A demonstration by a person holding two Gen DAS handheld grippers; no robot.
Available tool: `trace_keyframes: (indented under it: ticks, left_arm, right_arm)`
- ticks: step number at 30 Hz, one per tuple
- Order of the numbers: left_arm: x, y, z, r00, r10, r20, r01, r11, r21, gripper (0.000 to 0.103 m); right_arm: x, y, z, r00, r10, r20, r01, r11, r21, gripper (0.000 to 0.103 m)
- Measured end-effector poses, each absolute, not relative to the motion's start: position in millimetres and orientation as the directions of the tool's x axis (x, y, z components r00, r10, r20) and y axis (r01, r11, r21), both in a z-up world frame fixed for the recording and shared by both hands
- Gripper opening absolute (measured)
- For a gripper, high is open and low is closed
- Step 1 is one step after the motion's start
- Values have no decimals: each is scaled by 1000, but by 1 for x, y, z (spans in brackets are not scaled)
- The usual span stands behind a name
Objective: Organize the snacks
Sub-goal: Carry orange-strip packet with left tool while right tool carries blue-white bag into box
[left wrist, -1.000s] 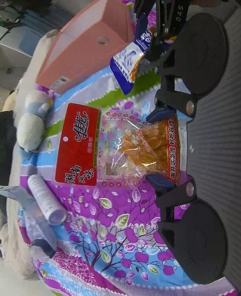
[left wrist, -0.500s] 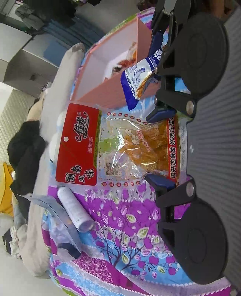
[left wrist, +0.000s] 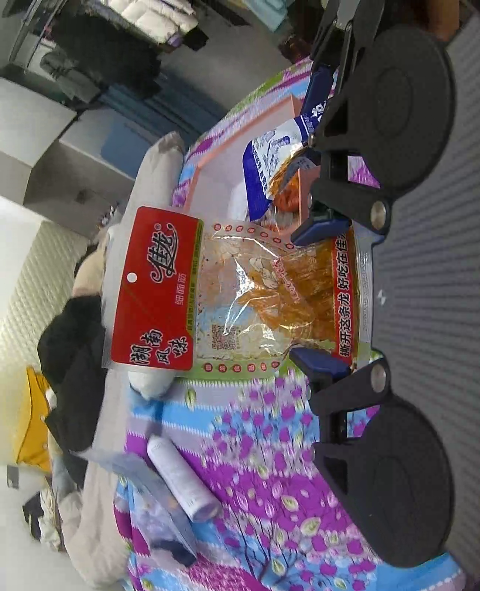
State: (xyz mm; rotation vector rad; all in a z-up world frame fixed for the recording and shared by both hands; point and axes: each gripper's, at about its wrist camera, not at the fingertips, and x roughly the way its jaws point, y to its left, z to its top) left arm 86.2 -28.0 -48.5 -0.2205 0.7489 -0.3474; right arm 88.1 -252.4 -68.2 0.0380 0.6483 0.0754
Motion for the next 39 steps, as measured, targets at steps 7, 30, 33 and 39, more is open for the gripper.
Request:
trace_keyframes:
  ticks: [7, 30, 33, 39]
  left_arm:
    - [97, -69, -51, 644, -442, -625, 290, 896, -336, 66]
    - [251, -208, -85, 536, -495, -684, 357, 867, -348, 66]
    - [275, -220, -95, 523, -482, -703, 347, 874, -341, 66]
    - [317, -236, -114, 497, -460, -736, 317, 886, -339, 66]
  right_arm:
    - [79, -291, -63, 803, 14, -596, 27, 998, 59, 62]
    - [195, -393, -95, 778, -42, -626, 115, 990, 77, 62]
    - [220, -403, -107, 769, -27, -639, 106, 991, 86, 62]
    - [267, -415, -128, 745, -11, -667, 91, 992, 85, 62]
